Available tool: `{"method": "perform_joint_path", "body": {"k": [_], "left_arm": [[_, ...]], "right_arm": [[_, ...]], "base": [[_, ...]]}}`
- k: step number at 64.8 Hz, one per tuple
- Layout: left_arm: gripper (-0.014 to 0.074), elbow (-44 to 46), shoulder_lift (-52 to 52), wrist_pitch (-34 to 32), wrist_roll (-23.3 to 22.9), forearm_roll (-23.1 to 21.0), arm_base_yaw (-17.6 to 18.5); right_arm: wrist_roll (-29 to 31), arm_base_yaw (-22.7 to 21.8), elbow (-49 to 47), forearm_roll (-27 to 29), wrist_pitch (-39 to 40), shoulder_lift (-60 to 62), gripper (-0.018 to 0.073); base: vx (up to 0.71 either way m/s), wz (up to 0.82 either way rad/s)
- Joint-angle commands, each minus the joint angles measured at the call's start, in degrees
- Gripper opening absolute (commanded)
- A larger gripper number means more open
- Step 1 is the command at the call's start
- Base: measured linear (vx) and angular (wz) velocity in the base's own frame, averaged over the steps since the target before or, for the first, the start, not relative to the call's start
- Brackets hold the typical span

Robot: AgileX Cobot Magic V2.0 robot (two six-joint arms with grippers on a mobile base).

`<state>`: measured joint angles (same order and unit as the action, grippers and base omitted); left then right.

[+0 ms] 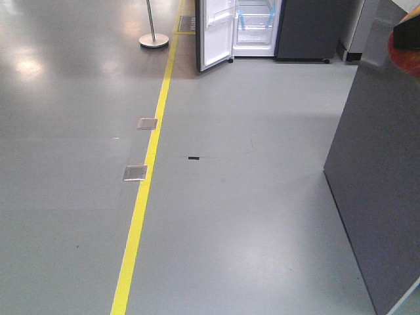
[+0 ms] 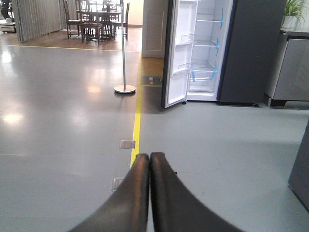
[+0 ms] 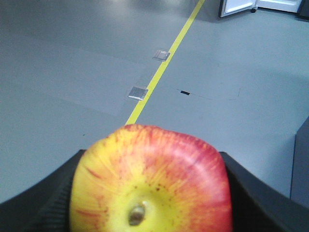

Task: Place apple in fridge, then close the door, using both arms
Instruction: 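Drive the base toward the open refrigerator, apple held in right gripper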

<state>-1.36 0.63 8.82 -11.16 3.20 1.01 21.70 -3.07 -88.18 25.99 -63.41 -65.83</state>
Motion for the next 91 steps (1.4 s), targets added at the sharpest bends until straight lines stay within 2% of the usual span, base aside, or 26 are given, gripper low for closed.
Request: {"method": "perform_joint_path", "body": {"k": [1, 91], "left_arm": [[-0.0006, 0.99, 0.82, -4.33, -0.52, 0.02, 0.22], [-0.0006, 0.99, 0.82, -4.33, -0.52, 0.02, 0.22]], "right_arm": [[0.51, -0.33, -1.53, 1.51, 3.81, 0.92, 0.0025], [0.51, -0.33, -1.53, 1.51, 3.76, 0.92, 0.0025]], "base": [[0.18, 0.02], [0.19, 0.01]]}}
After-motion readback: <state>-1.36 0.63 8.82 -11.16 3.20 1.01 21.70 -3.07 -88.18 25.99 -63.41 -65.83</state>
